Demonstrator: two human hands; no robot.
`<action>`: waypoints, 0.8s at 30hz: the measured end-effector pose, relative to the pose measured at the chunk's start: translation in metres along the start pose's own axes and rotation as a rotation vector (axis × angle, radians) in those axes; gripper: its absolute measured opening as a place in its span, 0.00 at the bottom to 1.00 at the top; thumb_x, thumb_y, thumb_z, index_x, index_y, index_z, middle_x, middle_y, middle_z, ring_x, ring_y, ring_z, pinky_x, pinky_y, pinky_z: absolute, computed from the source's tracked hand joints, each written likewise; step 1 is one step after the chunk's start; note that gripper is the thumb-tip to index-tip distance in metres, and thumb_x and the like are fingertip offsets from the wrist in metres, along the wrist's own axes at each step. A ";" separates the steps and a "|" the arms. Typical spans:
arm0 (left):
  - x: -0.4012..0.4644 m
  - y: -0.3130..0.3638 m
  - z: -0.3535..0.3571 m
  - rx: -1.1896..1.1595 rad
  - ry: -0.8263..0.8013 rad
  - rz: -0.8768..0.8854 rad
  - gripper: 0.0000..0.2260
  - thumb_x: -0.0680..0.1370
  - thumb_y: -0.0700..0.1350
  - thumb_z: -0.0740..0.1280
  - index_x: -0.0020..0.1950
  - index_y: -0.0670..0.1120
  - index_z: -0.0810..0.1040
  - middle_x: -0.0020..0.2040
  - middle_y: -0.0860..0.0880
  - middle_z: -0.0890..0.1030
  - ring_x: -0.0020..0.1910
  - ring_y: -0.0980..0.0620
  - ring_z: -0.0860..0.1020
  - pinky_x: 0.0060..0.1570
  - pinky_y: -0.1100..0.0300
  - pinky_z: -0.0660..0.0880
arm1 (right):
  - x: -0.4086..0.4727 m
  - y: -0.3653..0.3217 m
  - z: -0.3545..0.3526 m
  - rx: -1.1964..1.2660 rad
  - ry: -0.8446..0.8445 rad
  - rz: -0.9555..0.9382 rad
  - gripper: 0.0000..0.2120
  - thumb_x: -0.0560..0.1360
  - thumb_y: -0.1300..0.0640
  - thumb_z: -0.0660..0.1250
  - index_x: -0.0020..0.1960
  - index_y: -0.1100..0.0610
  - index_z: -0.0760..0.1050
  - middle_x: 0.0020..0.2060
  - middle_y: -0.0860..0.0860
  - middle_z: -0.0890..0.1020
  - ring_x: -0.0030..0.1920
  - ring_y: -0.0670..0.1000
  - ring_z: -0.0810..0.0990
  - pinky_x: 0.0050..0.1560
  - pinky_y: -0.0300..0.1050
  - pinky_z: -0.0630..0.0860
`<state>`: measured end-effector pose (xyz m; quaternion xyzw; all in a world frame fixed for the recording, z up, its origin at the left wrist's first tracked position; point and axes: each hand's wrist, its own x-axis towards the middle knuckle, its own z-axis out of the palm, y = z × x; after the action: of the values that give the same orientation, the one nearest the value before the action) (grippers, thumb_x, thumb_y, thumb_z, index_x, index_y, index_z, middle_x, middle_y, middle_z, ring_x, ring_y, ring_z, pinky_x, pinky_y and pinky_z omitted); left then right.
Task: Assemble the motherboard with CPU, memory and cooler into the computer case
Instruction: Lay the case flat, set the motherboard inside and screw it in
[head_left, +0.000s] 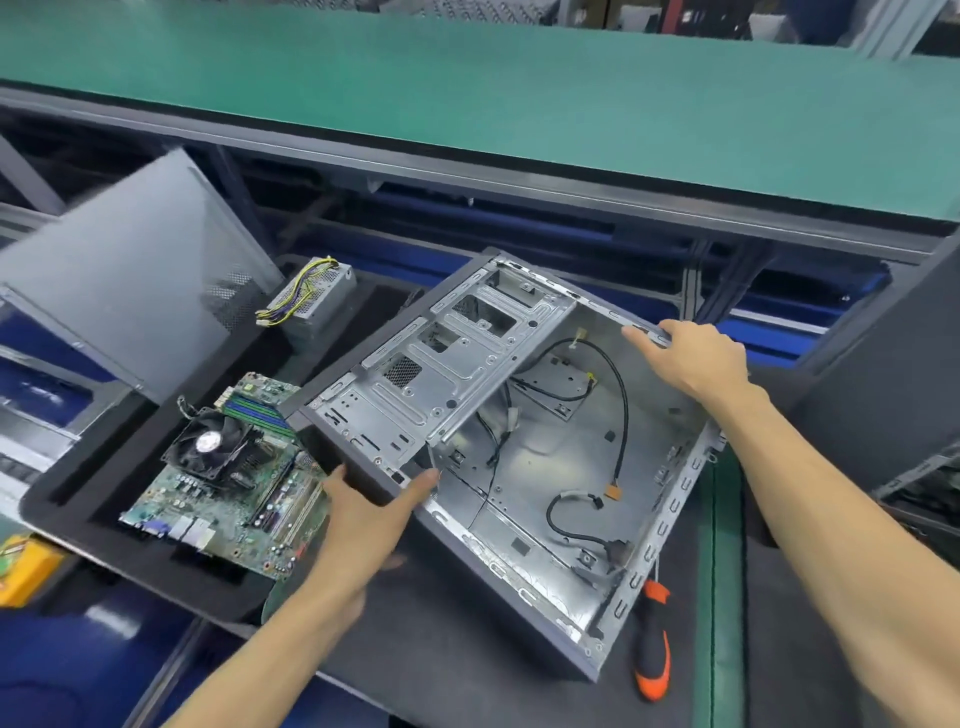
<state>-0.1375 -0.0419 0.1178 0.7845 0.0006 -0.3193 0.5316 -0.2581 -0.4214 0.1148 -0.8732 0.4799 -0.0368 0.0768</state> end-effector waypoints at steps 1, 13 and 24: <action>-0.004 0.000 0.006 -0.033 -0.046 -0.026 0.53 0.65 0.58 0.80 0.79 0.58 0.48 0.73 0.52 0.67 0.65 0.46 0.74 0.52 0.41 0.80 | 0.000 0.000 0.000 0.014 0.017 -0.005 0.40 0.75 0.23 0.50 0.60 0.55 0.79 0.42 0.52 0.81 0.42 0.56 0.76 0.44 0.49 0.72; -0.003 0.009 0.012 -0.058 -0.024 -0.071 0.46 0.59 0.43 0.71 0.75 0.39 0.59 0.61 0.36 0.77 0.63 0.34 0.75 0.56 0.34 0.74 | -0.026 0.007 -0.014 0.058 0.031 -0.105 0.34 0.76 0.29 0.57 0.36 0.61 0.72 0.29 0.54 0.74 0.33 0.57 0.77 0.33 0.46 0.68; 0.009 0.009 -0.023 -0.038 -0.110 0.084 0.13 0.67 0.31 0.69 0.49 0.40 0.74 0.35 0.46 0.77 0.36 0.47 0.75 0.37 0.55 0.73 | -0.086 0.014 -0.026 0.021 0.053 -0.036 0.31 0.78 0.31 0.57 0.32 0.56 0.60 0.26 0.52 0.66 0.27 0.54 0.66 0.29 0.45 0.63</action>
<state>-0.1157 -0.0295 0.1255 0.7548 -0.0555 -0.3390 0.5588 -0.3193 -0.3585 0.1392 -0.8795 0.4658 -0.0662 0.0723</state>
